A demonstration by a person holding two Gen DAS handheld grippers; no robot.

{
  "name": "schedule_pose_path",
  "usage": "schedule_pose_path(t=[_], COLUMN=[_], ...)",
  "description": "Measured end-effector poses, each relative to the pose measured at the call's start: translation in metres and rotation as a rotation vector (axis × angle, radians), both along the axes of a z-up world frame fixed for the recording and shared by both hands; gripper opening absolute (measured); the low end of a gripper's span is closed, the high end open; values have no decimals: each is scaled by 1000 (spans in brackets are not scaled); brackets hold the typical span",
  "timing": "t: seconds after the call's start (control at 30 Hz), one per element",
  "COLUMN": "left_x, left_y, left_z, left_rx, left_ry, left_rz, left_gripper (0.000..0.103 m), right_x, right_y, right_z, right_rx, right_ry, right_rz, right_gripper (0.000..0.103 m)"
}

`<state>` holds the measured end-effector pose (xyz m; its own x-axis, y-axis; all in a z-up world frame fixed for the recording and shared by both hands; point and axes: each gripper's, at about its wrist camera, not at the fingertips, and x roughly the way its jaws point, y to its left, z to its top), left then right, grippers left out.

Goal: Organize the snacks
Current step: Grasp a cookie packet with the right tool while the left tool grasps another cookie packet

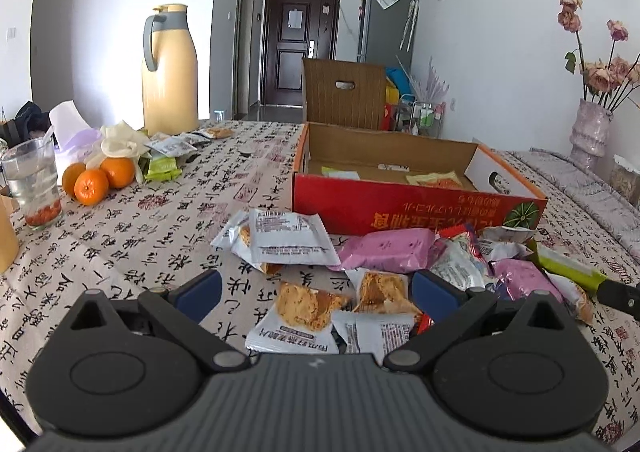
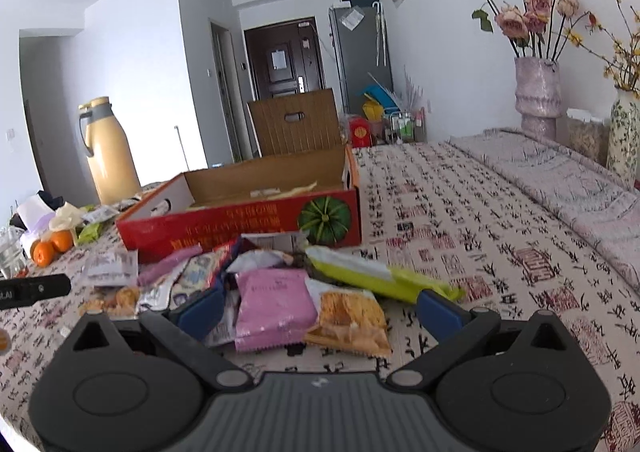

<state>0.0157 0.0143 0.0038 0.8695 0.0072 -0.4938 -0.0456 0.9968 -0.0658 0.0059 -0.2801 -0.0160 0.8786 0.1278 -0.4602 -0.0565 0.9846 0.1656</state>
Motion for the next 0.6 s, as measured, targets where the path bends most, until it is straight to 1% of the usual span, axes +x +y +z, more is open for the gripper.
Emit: schedule_pose_path(t=[0.17,0.37,0.43,0.47,0.5,0.57,0.6], left_x=[1,3,3,3,3,5,5], left_y=[-6,-6,-6,-6,-6,-6,-5], left_z=[-3,-5,-6,-6,-6,-6,-7], left_rx=[6,9,10,10,10,11,11], left_ry=[13,23,24,26,28,34,36], left_rz=[-14,-12,-9,-8,-6,-2,0], left_gripper=[103,103,103,103,103,103,103], right_x=[2,12,18,22,27,38,43], right_y=[0,-5,-7,-8,-9,-14,-16], right_z=[-4,-8,-10,-11,-11,-13,-14], right_rx=[-2,9,12,17,26,58,73], right_ry=[10,30,38,46,61,97,116], right_rz=[3,-16,-20,-20,-18,-8,-8], right_gripper=[102,96,96,93,83,73,72])
